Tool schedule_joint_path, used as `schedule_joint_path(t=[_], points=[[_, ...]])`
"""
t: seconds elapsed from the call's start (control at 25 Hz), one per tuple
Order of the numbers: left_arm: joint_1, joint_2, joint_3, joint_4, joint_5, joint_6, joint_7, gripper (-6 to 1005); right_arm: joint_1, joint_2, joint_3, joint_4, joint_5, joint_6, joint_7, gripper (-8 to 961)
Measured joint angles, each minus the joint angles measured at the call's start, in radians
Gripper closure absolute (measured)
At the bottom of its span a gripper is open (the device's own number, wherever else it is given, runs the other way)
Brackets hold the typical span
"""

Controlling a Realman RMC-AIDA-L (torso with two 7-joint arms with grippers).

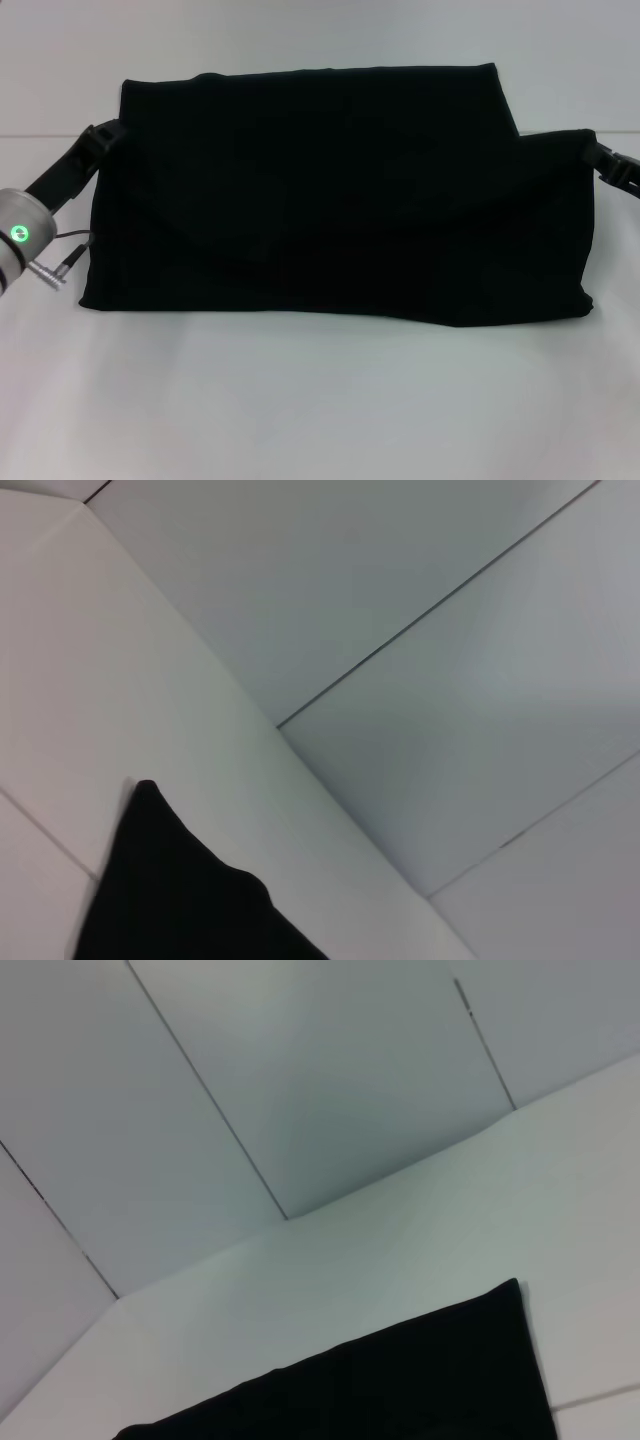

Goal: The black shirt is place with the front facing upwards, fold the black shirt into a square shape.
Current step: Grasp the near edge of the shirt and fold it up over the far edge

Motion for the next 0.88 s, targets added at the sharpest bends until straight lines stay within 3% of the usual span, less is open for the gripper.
schedule_joint_path(t=[0.6,0.88], points=[[-0.035,-0.010,-0.006,-0.079,-0.110,-0.129,0.211,918,0.032,0.001,-0.002,0.052,0.022,0.109,-0.038,859],[-0.028,-0.015,-0.006,-0.157,-0.288,-0.138,0.404,902,0.036,0.006,0.002,0.070,0.047,0.139,-0.111,838]])
